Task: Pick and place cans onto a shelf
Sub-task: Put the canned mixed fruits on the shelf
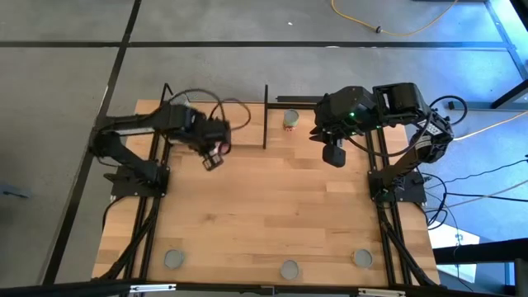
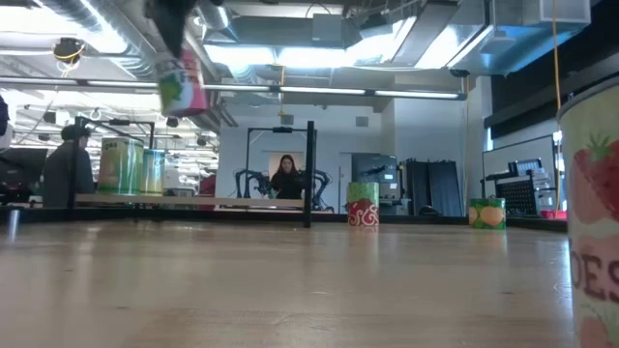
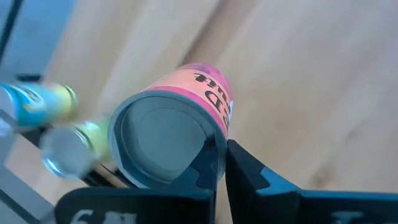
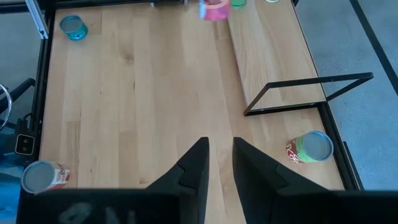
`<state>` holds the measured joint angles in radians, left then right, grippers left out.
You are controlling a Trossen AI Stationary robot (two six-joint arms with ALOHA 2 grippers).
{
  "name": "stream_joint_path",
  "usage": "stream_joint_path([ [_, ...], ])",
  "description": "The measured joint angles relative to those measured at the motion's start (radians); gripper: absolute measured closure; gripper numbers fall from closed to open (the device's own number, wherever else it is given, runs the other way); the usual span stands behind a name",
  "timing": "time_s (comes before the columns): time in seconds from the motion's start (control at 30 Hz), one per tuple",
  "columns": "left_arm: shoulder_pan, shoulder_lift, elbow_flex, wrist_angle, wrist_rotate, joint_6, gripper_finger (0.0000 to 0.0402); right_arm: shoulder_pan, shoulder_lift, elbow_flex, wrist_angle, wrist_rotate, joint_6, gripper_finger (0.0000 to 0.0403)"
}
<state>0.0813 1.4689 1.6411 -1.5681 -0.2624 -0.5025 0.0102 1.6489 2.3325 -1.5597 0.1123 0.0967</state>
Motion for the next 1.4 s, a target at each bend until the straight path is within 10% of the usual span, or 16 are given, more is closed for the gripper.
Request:
stream_joint_path([
  [0.53,0.448,0.164,-0.019,0.140,0.064,0.340,0.0395,0.000,0.000,0.000,0.000,0.000,-0.005,0.0330],
  [1.4,0.562,0.290,-0.184,0.279,0.023,0.410,0.0350,0.000,0.000,0.000,0.000,0.000,-0.026,0.0330],
])
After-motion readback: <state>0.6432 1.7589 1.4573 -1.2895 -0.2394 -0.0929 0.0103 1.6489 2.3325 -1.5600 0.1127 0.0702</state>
